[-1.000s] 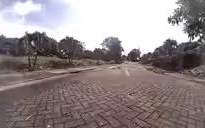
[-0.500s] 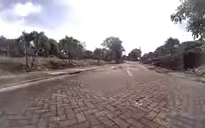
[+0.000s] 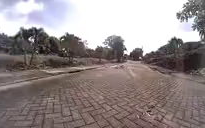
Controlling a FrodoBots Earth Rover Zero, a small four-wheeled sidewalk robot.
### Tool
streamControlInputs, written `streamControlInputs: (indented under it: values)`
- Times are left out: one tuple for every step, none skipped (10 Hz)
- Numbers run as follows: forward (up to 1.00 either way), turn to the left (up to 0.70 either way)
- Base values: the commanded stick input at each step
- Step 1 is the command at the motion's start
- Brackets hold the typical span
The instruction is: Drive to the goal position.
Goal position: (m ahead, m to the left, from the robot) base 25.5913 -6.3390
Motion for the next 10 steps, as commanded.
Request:
streamControlInputs:
  values:
    - [0.7,0.0]
    - [0.7,0.0]
    - [0.7,0.0]
    - [0.7,0.0]
    - [0.7,-0.1]
    - [0.7,-0.27]
    - [0.7,-0.15]
    - [0.7,0.0]
    - [0.7,-0.1]
    - [0.7,-0.15]
